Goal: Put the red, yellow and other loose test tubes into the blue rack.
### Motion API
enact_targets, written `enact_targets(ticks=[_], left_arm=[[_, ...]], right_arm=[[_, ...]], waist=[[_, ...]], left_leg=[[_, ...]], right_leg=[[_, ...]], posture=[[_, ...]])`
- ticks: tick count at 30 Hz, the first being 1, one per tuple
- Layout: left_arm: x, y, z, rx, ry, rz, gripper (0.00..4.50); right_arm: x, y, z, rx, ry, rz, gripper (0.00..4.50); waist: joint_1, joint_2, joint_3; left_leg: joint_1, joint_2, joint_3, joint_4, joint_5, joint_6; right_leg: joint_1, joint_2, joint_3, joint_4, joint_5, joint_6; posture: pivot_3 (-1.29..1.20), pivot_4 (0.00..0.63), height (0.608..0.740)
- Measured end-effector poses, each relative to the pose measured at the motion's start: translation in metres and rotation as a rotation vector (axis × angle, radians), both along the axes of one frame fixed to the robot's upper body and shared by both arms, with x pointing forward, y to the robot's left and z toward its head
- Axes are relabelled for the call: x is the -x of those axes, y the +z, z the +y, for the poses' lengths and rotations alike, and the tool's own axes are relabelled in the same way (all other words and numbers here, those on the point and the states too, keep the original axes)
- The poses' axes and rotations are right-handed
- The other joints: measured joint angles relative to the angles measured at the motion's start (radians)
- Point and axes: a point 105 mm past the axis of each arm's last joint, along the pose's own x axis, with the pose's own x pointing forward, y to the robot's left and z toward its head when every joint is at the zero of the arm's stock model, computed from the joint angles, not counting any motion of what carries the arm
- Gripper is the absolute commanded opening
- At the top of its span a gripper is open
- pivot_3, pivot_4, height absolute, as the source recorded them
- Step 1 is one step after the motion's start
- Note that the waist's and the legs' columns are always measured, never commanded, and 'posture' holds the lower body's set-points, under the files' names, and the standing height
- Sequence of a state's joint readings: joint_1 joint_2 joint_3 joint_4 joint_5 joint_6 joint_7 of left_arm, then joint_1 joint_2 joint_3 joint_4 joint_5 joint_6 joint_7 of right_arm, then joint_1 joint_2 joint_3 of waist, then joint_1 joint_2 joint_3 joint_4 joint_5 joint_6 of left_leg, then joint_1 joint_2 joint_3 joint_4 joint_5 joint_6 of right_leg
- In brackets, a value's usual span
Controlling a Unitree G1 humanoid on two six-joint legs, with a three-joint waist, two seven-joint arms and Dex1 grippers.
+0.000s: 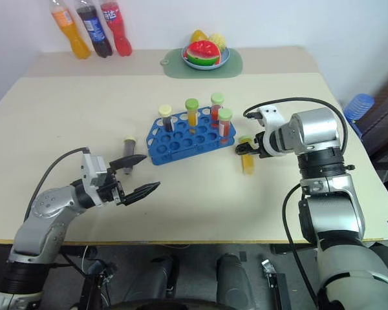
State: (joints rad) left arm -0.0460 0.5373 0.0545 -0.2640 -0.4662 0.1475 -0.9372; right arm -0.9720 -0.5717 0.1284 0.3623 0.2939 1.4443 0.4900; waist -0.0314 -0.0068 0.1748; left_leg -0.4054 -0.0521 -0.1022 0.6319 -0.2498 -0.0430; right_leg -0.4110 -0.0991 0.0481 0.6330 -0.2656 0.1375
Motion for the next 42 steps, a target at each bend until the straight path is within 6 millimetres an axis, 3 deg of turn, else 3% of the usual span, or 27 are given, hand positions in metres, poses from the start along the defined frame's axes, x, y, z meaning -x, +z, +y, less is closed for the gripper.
enact_targets(ticks=[4,6,12,18,21,24,27,31,35,42], left_arm=[[0.002,-0.001,0.0,-0.001,0.006,0.003,4.5],[0.002,0.0,0.001,-0.003,0.008,0.002,4.5],[0.003,-0.002,0.004,-0.009,0.019,0.01,4.5],[0.002,-0.001,0.005,-0.011,0.02,0.009,4.5],[0.001,0.001,0.005,-0.01,0.012,0.003,4.5],[-0.004,0.005,0.005,0.0,0.009,-0.009,4.5],[-0.008,0.006,0.004,0.016,0.012,-0.012,4.5],[-0.01,0.002,0.008,0.026,0.027,0.01,4.5],[-0.008,-0.001,0.01,0.031,0.033,0.021,4.5],[-0.005,-0.002,0.019,0.061,0.051,0.051,4.5]], right_arm=[[-0.003,-0.004,-0.003,0.051,0.025,-0.019,1.56],[-0.003,-0.004,-0.001,0.052,0.052,-0.028,0.83],[0.005,-0.008,0.001,0.141,0.252,-0.128,0.82],[0.037,-0.006,0.001,0.112,0.594,-0.278,0.82],[0.066,0.001,0.029,-0.089,0.79,-0.37,0.82],[0.079,0.029,0.076,-0.324,0.909,-0.591,0.82],[0.074,0.057,0.111,-0.479,0.891,-0.817,0.82],[0.051,0.076,0.134,-0.637,0.708,-0.997,0.82],[0.031,0.068,0.148,-0.653,0.567,-1.095,0.82],[0.002,0.039,0.145,-0.54,0.439,-1.162,0.82]], waist=[[-0.011,-0.001,0.0],[-0.014,-0.001,0.0],[-0.01,-0.001,-0.001],[0.018,-0.002,-0.001],[0.013,-0.002,0.0],[0.0,-0.001,0.0],[-0.008,-0.002,0.0],[-0.009,-0.002,-0.001],[-0.009,-0.002,0.0],[-0.013,-0.001,0.0]], left_leg=[[0.001,0.0,-0.001,0.0,0.0,0.0],[0.001,0.001,-0.001,0.0,0.0,0.0],[0.001,0.001,-0.001,0.001,0.0,0.0],[0.001,0.0,-0.001,0.001,0.0,0.001],[0.001,0.001,-0.001,0.0,0.0,0.001],[0.003,0.004,-0.002,0.0,0.0,0.001],[0.004,0.004,-0.004,0.0,0.0,0.0],[0.004,0.004,-0.004,-0.001,0.0,-0.001],[0.004,0.004,-0.004,-0.001,0.001,-0.002],[0.004,0.003,-0.004,-0.002,0.001,-0.002]], right_leg=[[0.001,0.0,0.0,0.0,0.0,0.0],[0.001,0.001,0.0,0.0,0.0,0.0],[0.002,0.001,-0.001,0.0,0.0,0.0],[0.004,0.0,-0.002,-0.002,0.0,0.0],[0.003,0.001,-0.001,-0.002,0.0,0.0],[0.003,0.002,-0.001,0.0,0.001,-0.001],[0.004,0.003,-0.001,0.0,0.001,-0.001],[0.003,0.003,-0.001,0.0,0.001,-0.001],[0.003,0.002,-0.001,0.0,0.001,-0.001],[0.002,0.002,-0.001,0.001,0.001,-0.001]], posture=[[0.0,0.15,0.74],[0.0,0.15,0.74],[0.0,0.15,0.74],[0.0,0.15,0.74],[0.0,0.15,0.74],[0.0,0.15,0.74],[0.0,0.15,0.74],[0.0,0.15,0.74],[0.0,0.15,0.74],[0.0,0.15,0.74]])
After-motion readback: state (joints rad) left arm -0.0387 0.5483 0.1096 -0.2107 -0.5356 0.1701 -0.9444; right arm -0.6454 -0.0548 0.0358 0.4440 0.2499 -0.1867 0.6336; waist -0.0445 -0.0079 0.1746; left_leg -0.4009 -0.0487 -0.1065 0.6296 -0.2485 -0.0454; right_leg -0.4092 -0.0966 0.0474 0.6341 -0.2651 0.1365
